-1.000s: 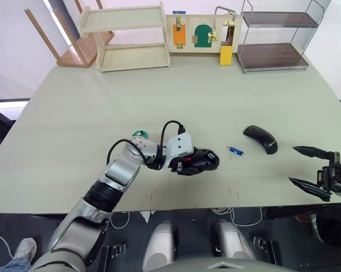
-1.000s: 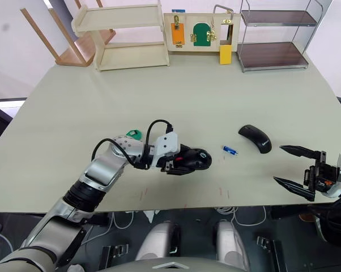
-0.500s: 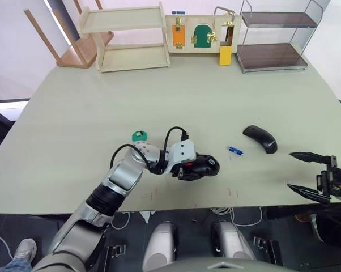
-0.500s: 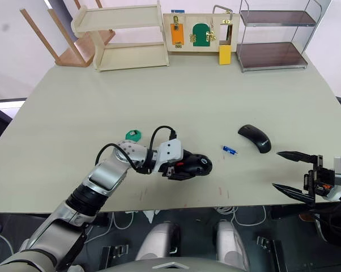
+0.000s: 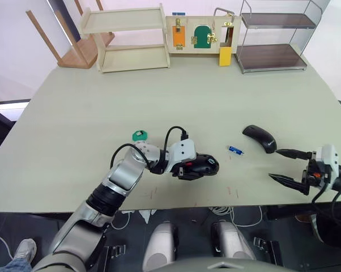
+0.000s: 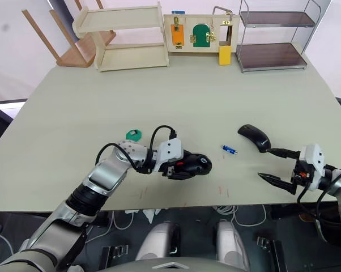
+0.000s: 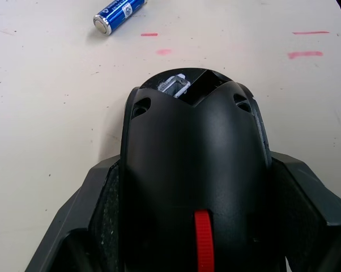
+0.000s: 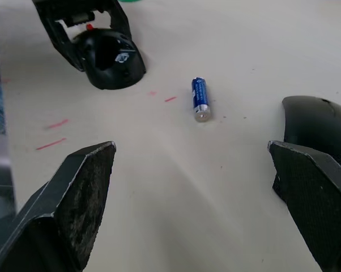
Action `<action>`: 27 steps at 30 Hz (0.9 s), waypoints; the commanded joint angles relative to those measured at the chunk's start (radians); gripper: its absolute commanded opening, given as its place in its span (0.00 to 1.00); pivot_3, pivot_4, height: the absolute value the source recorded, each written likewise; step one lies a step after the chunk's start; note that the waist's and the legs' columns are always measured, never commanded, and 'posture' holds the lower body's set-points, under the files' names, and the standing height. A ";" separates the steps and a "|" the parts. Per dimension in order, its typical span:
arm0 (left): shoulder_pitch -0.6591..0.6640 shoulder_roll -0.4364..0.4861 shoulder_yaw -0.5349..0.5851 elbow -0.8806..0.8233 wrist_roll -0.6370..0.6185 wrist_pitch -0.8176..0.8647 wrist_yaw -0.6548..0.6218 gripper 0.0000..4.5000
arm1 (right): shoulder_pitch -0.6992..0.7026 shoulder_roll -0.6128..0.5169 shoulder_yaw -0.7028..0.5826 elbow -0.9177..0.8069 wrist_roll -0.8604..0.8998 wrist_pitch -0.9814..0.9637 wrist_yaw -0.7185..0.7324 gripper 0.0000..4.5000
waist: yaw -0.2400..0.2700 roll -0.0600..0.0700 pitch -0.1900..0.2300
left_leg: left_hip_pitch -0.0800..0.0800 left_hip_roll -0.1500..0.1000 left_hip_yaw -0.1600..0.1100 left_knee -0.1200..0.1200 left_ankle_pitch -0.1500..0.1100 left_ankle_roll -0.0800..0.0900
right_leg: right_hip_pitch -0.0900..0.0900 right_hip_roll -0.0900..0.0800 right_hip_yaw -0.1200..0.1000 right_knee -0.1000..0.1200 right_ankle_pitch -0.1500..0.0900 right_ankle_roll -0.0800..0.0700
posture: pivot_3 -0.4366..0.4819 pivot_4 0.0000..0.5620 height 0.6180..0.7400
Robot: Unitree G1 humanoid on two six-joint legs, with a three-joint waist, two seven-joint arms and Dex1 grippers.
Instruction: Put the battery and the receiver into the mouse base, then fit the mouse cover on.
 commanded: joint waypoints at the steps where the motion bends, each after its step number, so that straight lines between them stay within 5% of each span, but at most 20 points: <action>1: 0.011 0.014 -0.016 -0.011 0.021 0.007 -0.005 0.65 | -0.009 0.021 0.018 -0.094 -0.024 0.058 -0.087 1.00 | 0.001 0.000 0.000 | 0.000 0.000 0.000 0.000 0.000 0.000 | 0.000 0.000 0.000 0.000 0.000 0.000 | 0.48 0.27 1.00; 27: 0.018 0.037 -0.024 -0.044 0.019 0.062 -0.019 0.65 | -0.169 0.120 0.246 -0.319 -0.172 0.562 -0.455 1.00 | -0.001 0.000 0.000 | -0.002 0.000 -0.001 0.000 0.000 0.000 | -0.002 0.000 0.000 0.001 0.000 0.000 | 0.48 0.27 1.00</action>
